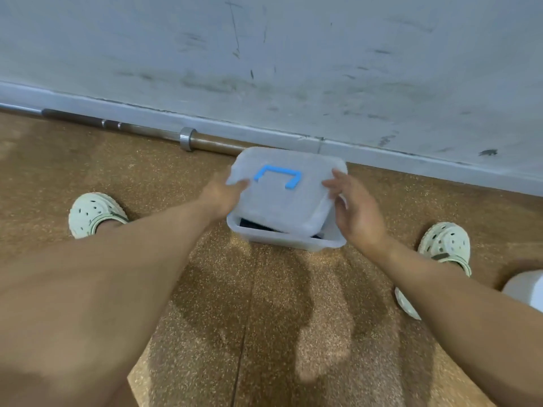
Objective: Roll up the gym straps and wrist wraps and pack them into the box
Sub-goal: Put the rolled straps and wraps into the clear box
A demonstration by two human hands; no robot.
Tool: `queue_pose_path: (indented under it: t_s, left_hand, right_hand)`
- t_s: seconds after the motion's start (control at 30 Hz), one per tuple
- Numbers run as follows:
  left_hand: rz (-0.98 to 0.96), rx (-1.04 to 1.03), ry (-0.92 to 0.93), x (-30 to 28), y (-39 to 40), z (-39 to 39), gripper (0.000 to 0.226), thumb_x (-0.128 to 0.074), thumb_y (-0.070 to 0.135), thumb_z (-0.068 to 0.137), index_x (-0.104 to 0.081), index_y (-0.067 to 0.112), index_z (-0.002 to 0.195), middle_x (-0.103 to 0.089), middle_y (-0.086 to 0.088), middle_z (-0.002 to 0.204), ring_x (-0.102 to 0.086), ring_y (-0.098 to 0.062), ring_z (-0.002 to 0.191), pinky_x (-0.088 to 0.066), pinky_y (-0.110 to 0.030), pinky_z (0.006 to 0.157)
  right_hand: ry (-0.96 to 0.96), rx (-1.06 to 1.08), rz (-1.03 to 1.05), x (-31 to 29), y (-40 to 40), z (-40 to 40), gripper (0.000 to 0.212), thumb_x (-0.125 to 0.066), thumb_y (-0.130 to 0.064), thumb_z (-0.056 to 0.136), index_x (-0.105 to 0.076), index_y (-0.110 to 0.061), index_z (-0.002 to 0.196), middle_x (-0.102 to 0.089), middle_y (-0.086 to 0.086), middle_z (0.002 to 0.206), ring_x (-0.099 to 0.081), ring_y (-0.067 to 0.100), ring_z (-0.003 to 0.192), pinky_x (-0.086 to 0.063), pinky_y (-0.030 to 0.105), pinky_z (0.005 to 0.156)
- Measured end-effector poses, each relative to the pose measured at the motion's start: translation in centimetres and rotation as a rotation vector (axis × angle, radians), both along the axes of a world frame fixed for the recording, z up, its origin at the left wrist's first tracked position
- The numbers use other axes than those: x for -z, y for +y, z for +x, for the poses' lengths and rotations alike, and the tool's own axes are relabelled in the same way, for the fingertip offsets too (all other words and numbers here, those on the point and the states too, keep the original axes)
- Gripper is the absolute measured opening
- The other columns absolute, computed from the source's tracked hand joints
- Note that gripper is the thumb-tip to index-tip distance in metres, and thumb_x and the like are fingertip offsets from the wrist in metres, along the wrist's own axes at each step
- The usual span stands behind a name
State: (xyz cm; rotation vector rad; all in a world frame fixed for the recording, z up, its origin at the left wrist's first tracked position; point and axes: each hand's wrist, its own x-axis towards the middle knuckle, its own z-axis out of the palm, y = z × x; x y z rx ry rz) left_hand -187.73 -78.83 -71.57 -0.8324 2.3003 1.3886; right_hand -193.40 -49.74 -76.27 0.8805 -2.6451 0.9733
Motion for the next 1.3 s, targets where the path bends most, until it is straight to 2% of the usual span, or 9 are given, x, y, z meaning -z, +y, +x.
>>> queue_pose_path:
  t_s: [0.13, 0.23, 0.4, 0.5, 0.67, 0.87, 1.03, 1.17, 1.3]
  left_hand:
    - [-0.269, 0.508, -0.297, 1.5, 1.4, 0.7, 0.078, -0.048, 0.058, 0.101, -0.013, 0.028, 0.163, -0.012, -0.008, 0.17, -0.013, -0.031, 0.156, -0.016, -0.047, 0.126]
    - [-0.3, 0.663, -0.35, 1.6, 3.0, 1.3, 0.085, -0.053, 0.06, 0.097, -0.009, 0.031, 0.163, -0.013, -0.006, 0.17, -0.017, -0.029, 0.155, -0.019, -0.047, 0.125]
    - [-0.219, 0.763, -0.302, 1.1, 5.7, 1.9, 0.088, -0.066, 0.055, 0.091, -0.018, 0.033, 0.162, -0.023, 0.0, 0.167, -0.031, -0.027, 0.149, -0.028, -0.043, 0.121]
    - [-0.163, 0.625, -0.183, 1.1, 5.6, 1.5, 0.081, -0.068, 0.044, 0.093, -0.026, 0.033, 0.16, -0.028, -0.001, 0.164, -0.042, -0.028, 0.141, -0.037, -0.043, 0.117]
    - [-0.452, 0.266, -0.199, 2.5, 1.8, 1.0, 0.085, -0.061, 0.035, 0.094, -0.013, 0.021, 0.163, -0.002, -0.007, 0.171, -0.007, -0.032, 0.156, -0.017, -0.048, 0.124]
    - [-0.221, 0.261, -0.367, 8.8, -1.7, 0.7, 0.094, -0.057, 0.053, 0.082, -0.008, 0.039, 0.161, -0.026, -0.011, 0.165, -0.031, -0.038, 0.148, -0.029, -0.059, 0.119]
    - [-0.095, 0.108, -0.263, 5.4, 0.5, 0.6, 0.079, -0.052, 0.019, 0.103, -0.002, 0.028, 0.163, -0.034, -0.013, 0.159, -0.041, -0.036, 0.139, -0.036, -0.049, 0.117]
    - [0.039, -0.139, -0.183, 6.1, 0.7, 0.1, 0.096, -0.057, -0.004, 0.094, -0.004, 0.036, 0.163, -0.039, -0.011, 0.157, -0.051, -0.037, 0.129, -0.047, -0.051, 0.109]
    - [0.104, -0.336, -0.155, 6.4, 0.0, -0.3, 0.1, -0.07, -0.007, 0.088, -0.01, 0.023, 0.163, -0.038, -0.015, 0.159, -0.052, -0.038, 0.132, -0.046, -0.055, 0.109]
  right_hand:
    - [-0.178, 0.007, 0.436, 1.5, 1.9, 1.9, 0.048, -0.063, 0.008, 0.083, -0.066, -0.015, 0.125, -0.059, 0.01, 0.145, -0.047, 0.03, 0.141, -0.035, 0.052, 0.121]
    - [-0.256, 0.084, 0.475, 2.7, 3.3, 1.9, 0.047, -0.057, 0.005, 0.086, -0.064, -0.018, 0.127, -0.057, 0.003, 0.148, -0.038, 0.027, 0.147, -0.027, 0.048, 0.125]
    - [-0.518, 0.326, 0.365, 2.2, 2.5, 1.3, 0.055, -0.041, -0.048, 0.106, -0.045, -0.023, 0.155, -0.03, 0.001, 0.167, -0.015, 0.023, 0.157, -0.011, 0.04, 0.127]
    - [-0.614, 0.34, 0.395, 2.7, 1.7, 1.2, 0.068, -0.05, -0.052, 0.103, -0.028, -0.026, 0.162, -0.013, -0.001, 0.172, -0.004, 0.026, 0.159, -0.01, 0.047, 0.127]
    - [-0.698, 0.502, 0.22, 4.0, 0.9, 0.7, 0.06, -0.045, -0.031, 0.107, -0.024, -0.024, 0.163, -0.016, 0.002, 0.172, -0.008, 0.027, 0.159, -0.011, 0.044, 0.129]
    - [-0.726, 0.522, 0.138, 4.2, 0.5, -0.4, 0.057, -0.045, -0.025, 0.108, -0.028, -0.021, 0.162, -0.037, 0.009, 0.162, -0.036, 0.032, 0.147, -0.031, 0.043, 0.122]
    - [-0.851, 0.61, -0.055, 4.1, 0.4, -1.2, 0.059, -0.053, -0.026, 0.105, -0.032, -0.029, 0.161, -0.043, 0.004, 0.16, -0.048, 0.031, 0.14, -0.044, 0.04, 0.109]
    - [-1.017, 0.767, -0.304, 4.5, 0.3, -1.7, 0.082, -0.065, -0.021, 0.099, -0.017, -0.025, 0.164, -0.036, 0.006, 0.164, -0.047, 0.033, 0.141, -0.044, 0.048, 0.114]
    - [-1.15, 0.799, -0.424, 5.0, 1.3, -2.2, 0.088, -0.08, -0.024, 0.088, -0.029, -0.016, 0.16, -0.051, 0.011, 0.153, -0.059, 0.032, 0.128, -0.048, 0.052, 0.11]
